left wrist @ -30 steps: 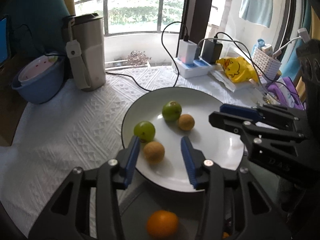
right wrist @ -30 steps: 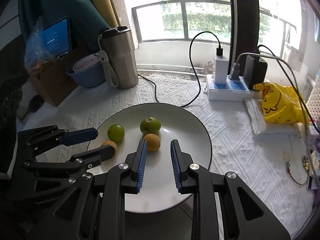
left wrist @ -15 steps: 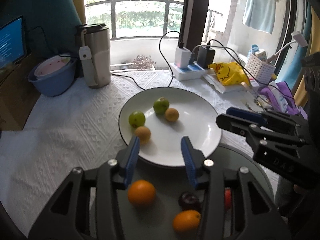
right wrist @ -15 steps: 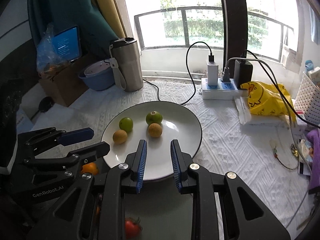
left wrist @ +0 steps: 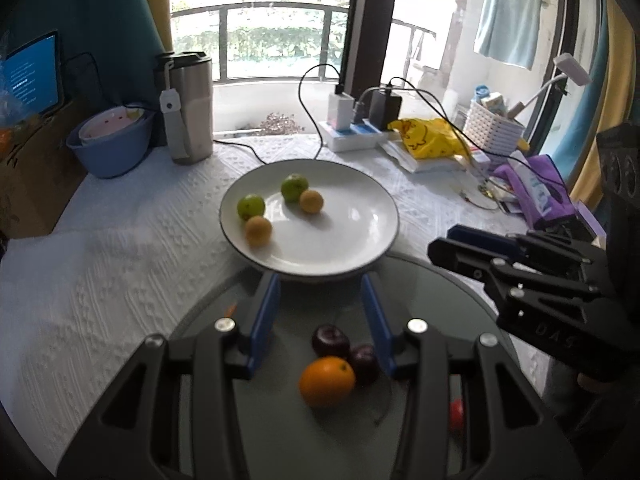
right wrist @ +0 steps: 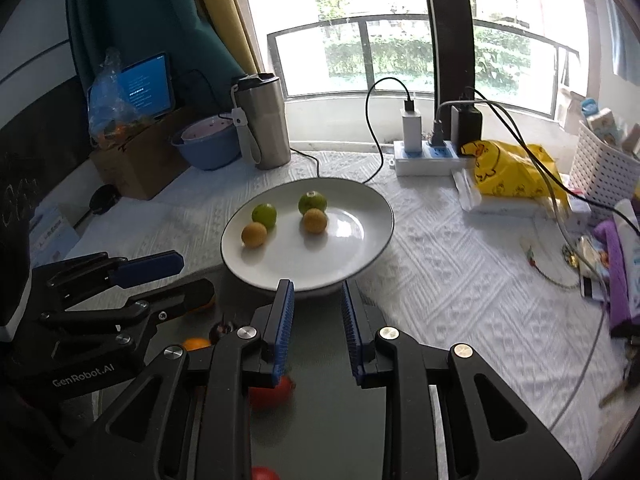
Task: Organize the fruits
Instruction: 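Lower the right tool onto a red tomato and close on it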
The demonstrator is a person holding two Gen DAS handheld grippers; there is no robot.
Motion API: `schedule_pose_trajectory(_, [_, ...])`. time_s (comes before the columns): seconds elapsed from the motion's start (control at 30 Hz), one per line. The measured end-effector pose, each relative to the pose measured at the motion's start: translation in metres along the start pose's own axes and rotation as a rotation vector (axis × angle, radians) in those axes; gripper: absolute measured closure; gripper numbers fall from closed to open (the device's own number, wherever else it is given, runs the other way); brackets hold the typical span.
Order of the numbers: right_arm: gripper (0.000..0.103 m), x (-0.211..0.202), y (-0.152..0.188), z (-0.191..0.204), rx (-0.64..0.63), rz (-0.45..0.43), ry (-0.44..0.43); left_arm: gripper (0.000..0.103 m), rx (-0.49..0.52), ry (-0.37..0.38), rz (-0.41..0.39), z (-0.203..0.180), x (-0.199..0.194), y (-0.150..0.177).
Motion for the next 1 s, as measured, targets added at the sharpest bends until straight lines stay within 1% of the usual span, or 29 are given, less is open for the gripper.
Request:
schedule_pose_trajectory(0.37, [0.077, -0.02, 0.031, 0.013, 0.015, 0.019, 0.023, 0.058, 0.017, 0.037, 0.027, -0.001, -0.019, 0.042])
schedule_pose_trajectory(0.63, [0.077, -0.025, 0.052, 0.027, 0.018, 0.046, 0.018, 0.058, 0.004, 0.044, 0.041, 0.007, -0.028, 0.064])
schedule_pose_trajectory(0.73, [0.077, -0.025, 0.061, 0.036, 0.017, 0.059, 0.001, 0.058, -0.002, 0.043, 0.048, 0.01, -0.029, 0.071])
schedule_pose_trajectory(0.8, [0.074, -0.024, 0.067, 0.04, 0.01, 0.072, -0.002, 0.058, -0.003, 0.043, 0.053, 0.01, -0.029, 0.075])
schedule_pose_trajectory(0.87, [0.068, -0.021, 0.075, 0.042, 0.015, 0.09, -0.007, 0.058, -0.005, 0.042, 0.056, 0.01, -0.029, 0.079])
schedule_pose_trajectory(0.93, [0.067, -0.02, 0.082, 0.043, 0.019, 0.105, -0.013, 0.058, -0.008, 0.043, 0.058, 0.01, -0.029, 0.081])
schedule_pose_trajectory(1.0, [0.065, -0.021, 0.085, 0.043, 0.025, 0.102, -0.021, 0.058, -0.011, 0.041, 0.062, 0.01, -0.029, 0.083])
Point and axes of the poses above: each gripper's, at about its wrist camera, not at the fingertips, and x roughly the way its jaws point, z to its left, y to its underside, the point moved 5 cm from there along x, roughly the way its jaws point, and after that the axes turned 10 degrees about -x, right-handed, at the moved point
